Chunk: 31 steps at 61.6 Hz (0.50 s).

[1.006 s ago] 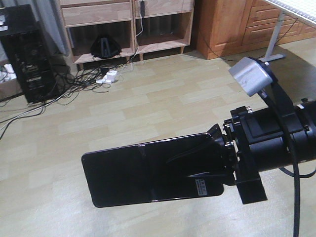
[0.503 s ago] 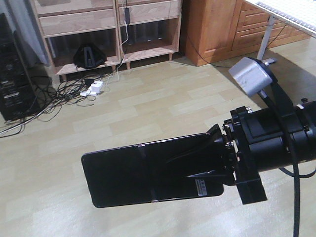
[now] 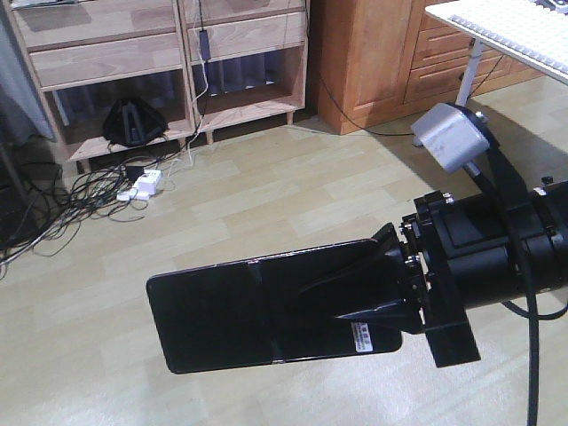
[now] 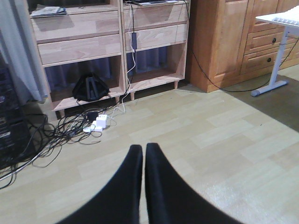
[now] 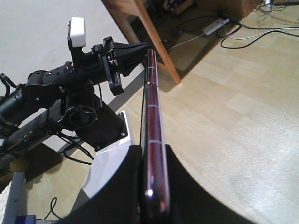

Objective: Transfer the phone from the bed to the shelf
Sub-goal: 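Drive toward the wooden shelves with the laptop, phone held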

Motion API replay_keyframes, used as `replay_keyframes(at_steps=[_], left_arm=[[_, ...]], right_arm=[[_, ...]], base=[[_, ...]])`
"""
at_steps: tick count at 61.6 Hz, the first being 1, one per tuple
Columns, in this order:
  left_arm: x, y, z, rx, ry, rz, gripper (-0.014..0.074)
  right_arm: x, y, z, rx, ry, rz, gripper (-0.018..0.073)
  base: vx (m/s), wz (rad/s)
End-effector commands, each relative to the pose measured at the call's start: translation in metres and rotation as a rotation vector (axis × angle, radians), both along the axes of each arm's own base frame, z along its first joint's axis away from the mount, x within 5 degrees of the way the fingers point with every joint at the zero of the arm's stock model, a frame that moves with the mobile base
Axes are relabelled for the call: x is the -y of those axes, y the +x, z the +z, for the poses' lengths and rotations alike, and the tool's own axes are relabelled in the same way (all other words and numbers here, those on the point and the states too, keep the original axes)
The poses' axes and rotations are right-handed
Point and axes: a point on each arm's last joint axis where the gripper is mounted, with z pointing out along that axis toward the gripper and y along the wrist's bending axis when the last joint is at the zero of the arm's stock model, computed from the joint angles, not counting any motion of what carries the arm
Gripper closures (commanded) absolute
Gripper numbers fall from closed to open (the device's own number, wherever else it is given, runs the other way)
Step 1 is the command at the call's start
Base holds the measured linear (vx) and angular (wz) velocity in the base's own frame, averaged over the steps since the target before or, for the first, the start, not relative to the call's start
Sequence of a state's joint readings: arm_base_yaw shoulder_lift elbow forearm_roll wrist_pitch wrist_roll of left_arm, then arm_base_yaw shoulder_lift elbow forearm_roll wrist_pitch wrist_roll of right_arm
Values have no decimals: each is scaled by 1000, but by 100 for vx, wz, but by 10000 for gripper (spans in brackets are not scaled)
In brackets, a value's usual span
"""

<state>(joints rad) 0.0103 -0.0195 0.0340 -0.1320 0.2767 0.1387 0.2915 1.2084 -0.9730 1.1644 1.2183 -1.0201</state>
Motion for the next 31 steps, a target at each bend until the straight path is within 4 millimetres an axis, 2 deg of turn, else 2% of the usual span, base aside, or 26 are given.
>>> replay_keyframes(at_steps=[1,31], left_arm=[[-1,1,6,77,-11,7,596],[-1,1,6,77,-11,7,596]], right_arm=[[-2,-11,20,4,101,60,561],[-2,-11,20,4,101,60,561]], base=[[34,-6],[37,-5]])
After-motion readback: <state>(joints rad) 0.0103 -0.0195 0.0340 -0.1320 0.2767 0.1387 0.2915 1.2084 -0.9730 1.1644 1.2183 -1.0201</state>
